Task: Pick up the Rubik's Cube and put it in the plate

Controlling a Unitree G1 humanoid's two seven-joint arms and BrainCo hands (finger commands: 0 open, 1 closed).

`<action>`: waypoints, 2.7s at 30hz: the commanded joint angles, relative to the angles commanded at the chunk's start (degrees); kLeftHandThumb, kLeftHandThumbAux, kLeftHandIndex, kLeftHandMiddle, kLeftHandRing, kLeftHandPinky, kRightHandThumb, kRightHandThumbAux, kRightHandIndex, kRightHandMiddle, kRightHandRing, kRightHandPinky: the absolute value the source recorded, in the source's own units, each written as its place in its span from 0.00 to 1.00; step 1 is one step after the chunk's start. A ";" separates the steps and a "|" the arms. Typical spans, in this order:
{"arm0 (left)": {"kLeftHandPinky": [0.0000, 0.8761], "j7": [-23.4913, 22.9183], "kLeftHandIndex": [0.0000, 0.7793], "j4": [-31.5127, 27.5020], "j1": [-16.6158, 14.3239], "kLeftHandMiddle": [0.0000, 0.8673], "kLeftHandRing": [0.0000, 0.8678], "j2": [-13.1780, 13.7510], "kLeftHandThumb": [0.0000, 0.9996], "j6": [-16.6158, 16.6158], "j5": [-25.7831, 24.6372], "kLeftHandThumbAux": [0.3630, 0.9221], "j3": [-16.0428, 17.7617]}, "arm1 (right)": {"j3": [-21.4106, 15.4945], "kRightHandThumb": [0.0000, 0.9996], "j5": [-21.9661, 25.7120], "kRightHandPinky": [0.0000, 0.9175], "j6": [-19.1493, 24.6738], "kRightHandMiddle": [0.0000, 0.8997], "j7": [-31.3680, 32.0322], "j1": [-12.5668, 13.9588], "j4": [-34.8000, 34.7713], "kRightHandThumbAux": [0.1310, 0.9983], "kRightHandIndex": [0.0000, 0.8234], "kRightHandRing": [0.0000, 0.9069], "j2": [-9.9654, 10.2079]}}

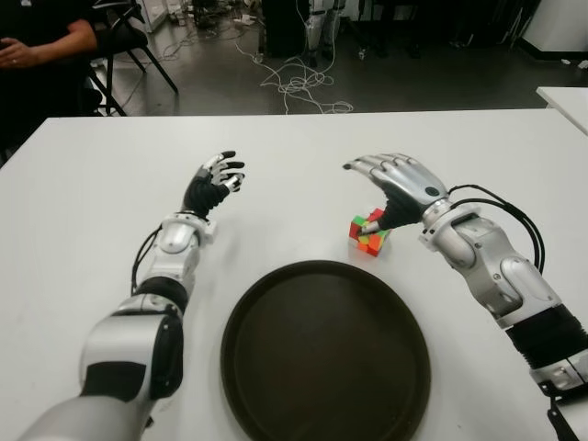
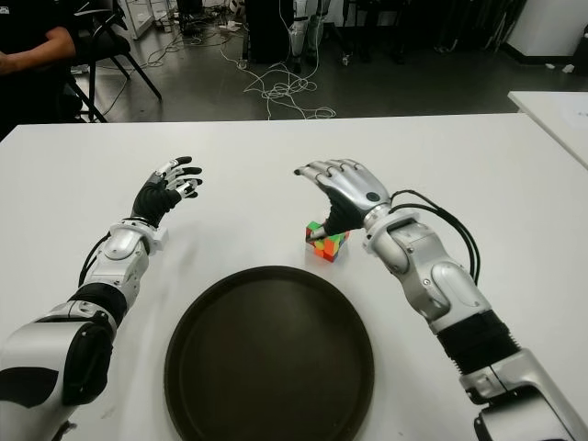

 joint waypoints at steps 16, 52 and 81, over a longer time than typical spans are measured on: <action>0.31 1.07 0.23 0.09 -0.11 0.30 0.29 0.18 0.09 0.76 0.74 0.66 -0.66 | -0.17 0.00 -5.57 0.21 13.34 0.22 -3.20 1.78 -0.86 0.68 0.21 0.23 3.31; 0.33 1.83 0.23 -0.07 0.21 0.30 0.29 -0.59 0.13 -0.02 0.62 0.67 -0.76 | 1.64 0.00 -4.15 0.24 14.23 0.25 -4.66 3.06 2.30 0.72 0.23 0.26 6.65; 0.33 1.94 0.23 -0.08 0.24 0.30 0.30 -0.23 0.12 0.06 0.89 0.66 -1.13 | 3.06 0.00 -3.04 0.28 13.74 0.29 -8.60 -0.63 14.13 0.74 0.25 0.30 9.96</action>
